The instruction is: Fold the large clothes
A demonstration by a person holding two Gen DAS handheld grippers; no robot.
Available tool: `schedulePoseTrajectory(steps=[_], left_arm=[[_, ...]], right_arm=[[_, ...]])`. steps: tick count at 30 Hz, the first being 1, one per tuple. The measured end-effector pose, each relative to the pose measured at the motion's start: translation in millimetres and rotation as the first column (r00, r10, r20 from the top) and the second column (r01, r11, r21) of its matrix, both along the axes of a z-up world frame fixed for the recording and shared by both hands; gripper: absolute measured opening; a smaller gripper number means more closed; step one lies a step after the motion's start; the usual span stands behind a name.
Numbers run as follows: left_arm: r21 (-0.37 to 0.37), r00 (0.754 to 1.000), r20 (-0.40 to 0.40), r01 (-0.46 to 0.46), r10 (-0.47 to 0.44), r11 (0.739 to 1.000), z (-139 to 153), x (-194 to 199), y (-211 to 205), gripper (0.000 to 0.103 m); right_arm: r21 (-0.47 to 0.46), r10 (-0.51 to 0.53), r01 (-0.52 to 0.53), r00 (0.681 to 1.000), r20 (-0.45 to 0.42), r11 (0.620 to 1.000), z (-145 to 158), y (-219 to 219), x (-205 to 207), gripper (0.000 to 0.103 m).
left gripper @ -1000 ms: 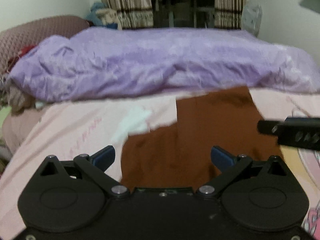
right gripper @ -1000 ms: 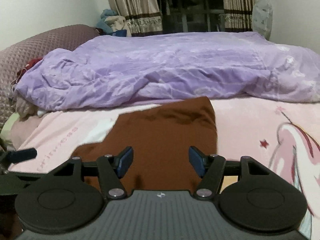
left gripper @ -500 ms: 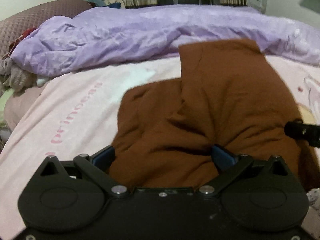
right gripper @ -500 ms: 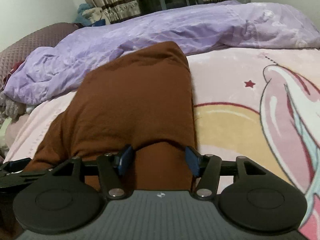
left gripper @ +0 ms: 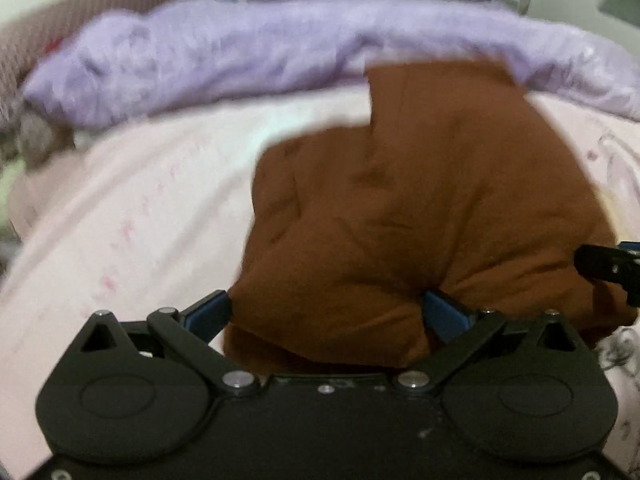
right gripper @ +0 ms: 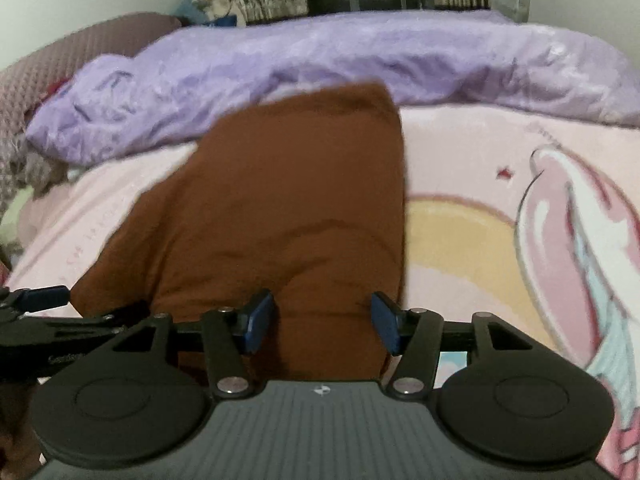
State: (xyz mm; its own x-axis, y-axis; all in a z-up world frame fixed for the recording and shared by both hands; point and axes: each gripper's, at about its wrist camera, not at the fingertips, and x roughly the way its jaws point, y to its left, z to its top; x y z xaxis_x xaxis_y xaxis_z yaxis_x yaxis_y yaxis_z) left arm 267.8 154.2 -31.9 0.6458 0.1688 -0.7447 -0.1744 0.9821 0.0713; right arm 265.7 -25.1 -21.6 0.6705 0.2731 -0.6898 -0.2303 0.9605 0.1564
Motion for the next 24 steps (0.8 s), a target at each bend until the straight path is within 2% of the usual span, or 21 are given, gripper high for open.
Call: schedulePoseTrajectory(steps=[1,2,7,8,11,13,14,16,18,19,21,24], left_arm=[[-0.018,1.000,-0.002,-0.007,0.007,1.000,-7,3,3,0.103],[-0.022,1.000,0.004,-0.010,0.010,1.000,-10,3,4,0.103],[-0.003,1.000,0.031,-0.001,0.001,1.000,5,-6,1,0.103],[0.000,0.999,0.050,-0.005,0.005,1.000,10,-12,-1,0.103],[-0.007,0.994,0.104,-0.011,0.011,1.000,29,-32,2,0.101],[-0.008,0.991,0.127,-0.044,0.045,0.999,35,-39,10,0.100],[-0.010,0.990,0.130,-0.060,0.060,0.998,35,-40,15,0.101],[-0.016,0.992,0.091,-0.089,0.090,0.996,22,-32,26,0.103],[-0.027,0.993,0.028,-0.113,0.114,0.993,-6,-18,35,0.103],[-0.056,0.993,0.009,-0.120,0.121,0.991,-19,-14,39,0.103],[-0.108,0.989,0.025,-0.142,0.145,0.984,-20,-17,44,0.103],[-0.017,0.992,0.038,-0.116,0.117,0.993,-5,-23,34,0.103]], right_arm=[[-0.010,-0.011,0.012,1.000,0.003,1.000,-11,3,4,0.085],[-0.014,-0.013,0.013,1.000,0.010,1.000,-19,3,5,0.087],[0.097,-0.020,0.023,0.999,-0.038,0.995,-11,-19,7,0.083],[0.105,-0.021,0.025,0.999,-0.036,0.994,-8,-22,4,0.081],[0.110,-0.009,0.010,1.000,-0.006,0.994,5,-28,-12,0.060],[0.110,0.005,-0.006,1.000,0.013,0.994,13,-31,-19,0.041],[0.106,0.014,-0.016,1.000,0.017,0.994,14,-31,-22,0.038],[0.076,0.036,-0.037,0.999,0.017,0.996,7,-28,-21,0.036],[0.051,0.031,-0.031,1.000,0.000,0.998,-5,-23,-15,0.036],[0.049,0.031,-0.031,1.000,-0.004,0.998,-9,-21,-14,0.036],[0.028,0.027,-0.027,1.000,0.003,0.999,-7,-16,-17,0.036],[0.002,0.016,-0.016,1.000,0.009,1.000,3,-13,-22,0.036]])
